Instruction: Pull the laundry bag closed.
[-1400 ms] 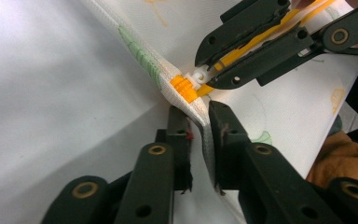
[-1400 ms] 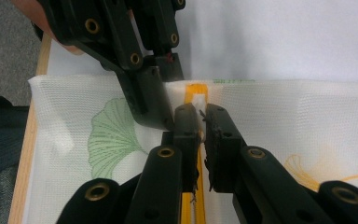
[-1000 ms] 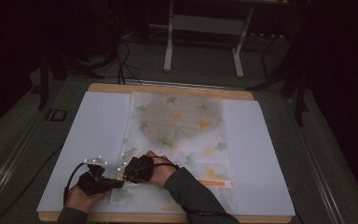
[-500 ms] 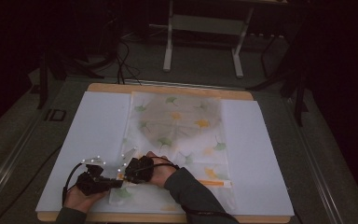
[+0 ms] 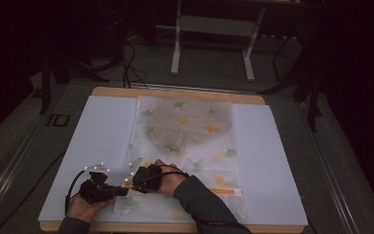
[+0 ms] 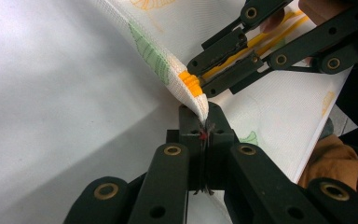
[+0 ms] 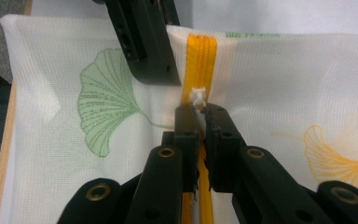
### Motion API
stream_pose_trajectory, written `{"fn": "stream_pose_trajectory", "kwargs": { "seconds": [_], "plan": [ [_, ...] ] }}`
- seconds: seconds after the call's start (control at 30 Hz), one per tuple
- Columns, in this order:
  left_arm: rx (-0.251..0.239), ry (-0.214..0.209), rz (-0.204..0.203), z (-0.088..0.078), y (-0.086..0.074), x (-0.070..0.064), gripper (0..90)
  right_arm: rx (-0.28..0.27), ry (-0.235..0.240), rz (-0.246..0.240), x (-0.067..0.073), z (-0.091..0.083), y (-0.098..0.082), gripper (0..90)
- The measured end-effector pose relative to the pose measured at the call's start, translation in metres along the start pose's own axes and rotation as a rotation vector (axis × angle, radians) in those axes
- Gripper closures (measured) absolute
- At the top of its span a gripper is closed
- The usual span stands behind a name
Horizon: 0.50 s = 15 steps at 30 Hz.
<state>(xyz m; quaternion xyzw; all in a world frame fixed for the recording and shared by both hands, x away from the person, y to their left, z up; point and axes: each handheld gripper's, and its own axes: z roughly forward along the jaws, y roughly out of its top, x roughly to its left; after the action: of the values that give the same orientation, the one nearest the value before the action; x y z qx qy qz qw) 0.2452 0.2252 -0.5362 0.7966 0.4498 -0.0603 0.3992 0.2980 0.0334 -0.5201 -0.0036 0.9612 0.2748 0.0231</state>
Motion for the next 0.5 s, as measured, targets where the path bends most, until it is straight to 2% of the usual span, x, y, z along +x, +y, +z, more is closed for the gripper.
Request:
{"fn": "stream_pose_trajectory", "kwargs": {
  "seconds": [0.5],
  "plan": [
    [-0.021, -0.005, 0.003, -0.0033, -0.0003, -0.0002, 88.6, 0.041, -0.008, -0.010, 0.0009, -0.0049, -0.0032, 84.5]
  ]
}}
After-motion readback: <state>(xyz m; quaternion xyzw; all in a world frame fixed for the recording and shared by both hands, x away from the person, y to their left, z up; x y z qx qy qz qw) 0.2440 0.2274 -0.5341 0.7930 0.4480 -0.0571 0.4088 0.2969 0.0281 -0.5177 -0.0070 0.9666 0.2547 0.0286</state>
